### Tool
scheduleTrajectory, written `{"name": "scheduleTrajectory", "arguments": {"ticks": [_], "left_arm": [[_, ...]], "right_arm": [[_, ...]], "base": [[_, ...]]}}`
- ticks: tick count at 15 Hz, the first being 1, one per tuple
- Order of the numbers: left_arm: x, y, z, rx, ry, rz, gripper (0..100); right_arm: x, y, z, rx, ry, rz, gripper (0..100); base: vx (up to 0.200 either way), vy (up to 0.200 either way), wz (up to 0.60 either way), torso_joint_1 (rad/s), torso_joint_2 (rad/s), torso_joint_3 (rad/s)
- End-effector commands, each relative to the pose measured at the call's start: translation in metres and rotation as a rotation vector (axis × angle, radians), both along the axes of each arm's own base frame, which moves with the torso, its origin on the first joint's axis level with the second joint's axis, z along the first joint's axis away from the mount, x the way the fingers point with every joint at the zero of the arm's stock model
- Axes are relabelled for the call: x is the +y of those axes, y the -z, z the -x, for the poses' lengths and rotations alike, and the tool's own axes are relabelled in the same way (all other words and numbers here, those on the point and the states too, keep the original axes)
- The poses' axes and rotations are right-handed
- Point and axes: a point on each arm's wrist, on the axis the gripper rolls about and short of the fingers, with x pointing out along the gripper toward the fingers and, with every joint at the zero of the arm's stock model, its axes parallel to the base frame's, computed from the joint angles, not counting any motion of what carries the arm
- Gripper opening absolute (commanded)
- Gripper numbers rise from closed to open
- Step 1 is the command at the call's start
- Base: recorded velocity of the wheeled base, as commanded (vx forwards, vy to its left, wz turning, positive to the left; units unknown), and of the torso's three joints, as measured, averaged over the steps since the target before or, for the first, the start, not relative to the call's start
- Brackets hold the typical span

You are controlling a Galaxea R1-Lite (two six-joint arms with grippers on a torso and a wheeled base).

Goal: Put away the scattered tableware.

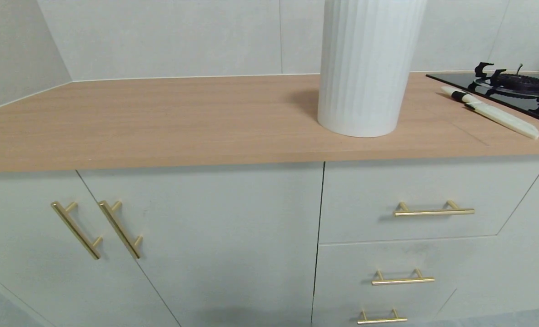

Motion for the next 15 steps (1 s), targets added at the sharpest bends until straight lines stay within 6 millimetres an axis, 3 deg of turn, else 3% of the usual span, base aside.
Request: {"name": "scheduleTrajectory", "arguments": {"ticks": [1,3,9,15], "left_arm": [[0.0,-0.0001,0.0,0.0,-0.001,0.0,100],[0.0,-0.0001,0.0,0.0,-0.001,0.0,100],[0.0,-0.0002,0.0,-0.002,-0.001,0.0,100],[0.0,-0.0002,0.0,-0.002,-0.001,0.001,100]], "right_arm": [[0.0,0.0,0.0,0.0,0.0,0.0,100],[0.0,0.0,0.0,0.0,0.0,0.0,100],[0.0,0.0,-0.0001,0.002,0.0,0.0,100],[0.0,0.0,-0.0001,0.002,0.0,0.0,100]], "base": [[0.0,-0.2,0.0,-0.012,0.0,0.007],[0.0,-0.2,0.0,-0.002,0.0,0.0],[0.0,0.0,0.0,0.0,0.0,0.0],[0.2,0.0,0.0,-0.002,0.0,0.005]]}}
